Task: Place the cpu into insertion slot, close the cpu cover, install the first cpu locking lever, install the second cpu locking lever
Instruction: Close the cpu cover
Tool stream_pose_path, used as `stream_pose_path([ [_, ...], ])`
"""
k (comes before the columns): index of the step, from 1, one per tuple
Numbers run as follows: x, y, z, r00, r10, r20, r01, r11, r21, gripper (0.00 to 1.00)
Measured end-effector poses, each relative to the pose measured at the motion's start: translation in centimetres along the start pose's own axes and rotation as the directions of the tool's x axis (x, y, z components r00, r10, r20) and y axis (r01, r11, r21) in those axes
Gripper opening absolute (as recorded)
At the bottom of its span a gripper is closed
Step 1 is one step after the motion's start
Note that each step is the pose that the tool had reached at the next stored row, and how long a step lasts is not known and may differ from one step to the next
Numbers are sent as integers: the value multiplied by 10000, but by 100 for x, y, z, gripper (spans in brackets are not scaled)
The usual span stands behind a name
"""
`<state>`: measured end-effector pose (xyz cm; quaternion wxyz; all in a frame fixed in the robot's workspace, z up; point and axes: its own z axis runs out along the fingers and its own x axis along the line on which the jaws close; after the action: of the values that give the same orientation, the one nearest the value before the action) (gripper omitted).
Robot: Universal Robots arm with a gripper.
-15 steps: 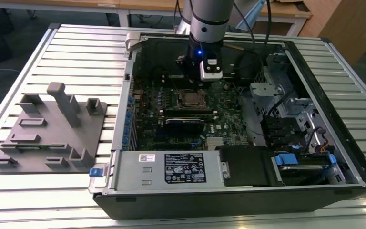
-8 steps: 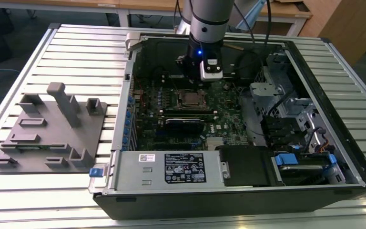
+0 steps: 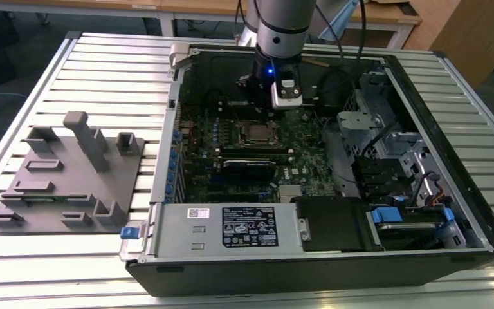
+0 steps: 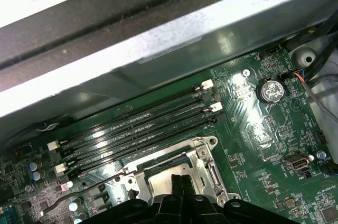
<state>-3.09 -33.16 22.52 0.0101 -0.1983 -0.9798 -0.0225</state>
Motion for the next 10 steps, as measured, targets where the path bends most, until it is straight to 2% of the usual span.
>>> stream_pose_path([
  [10,0,0,0,10000,-5,0,5,10000,0,10],
])
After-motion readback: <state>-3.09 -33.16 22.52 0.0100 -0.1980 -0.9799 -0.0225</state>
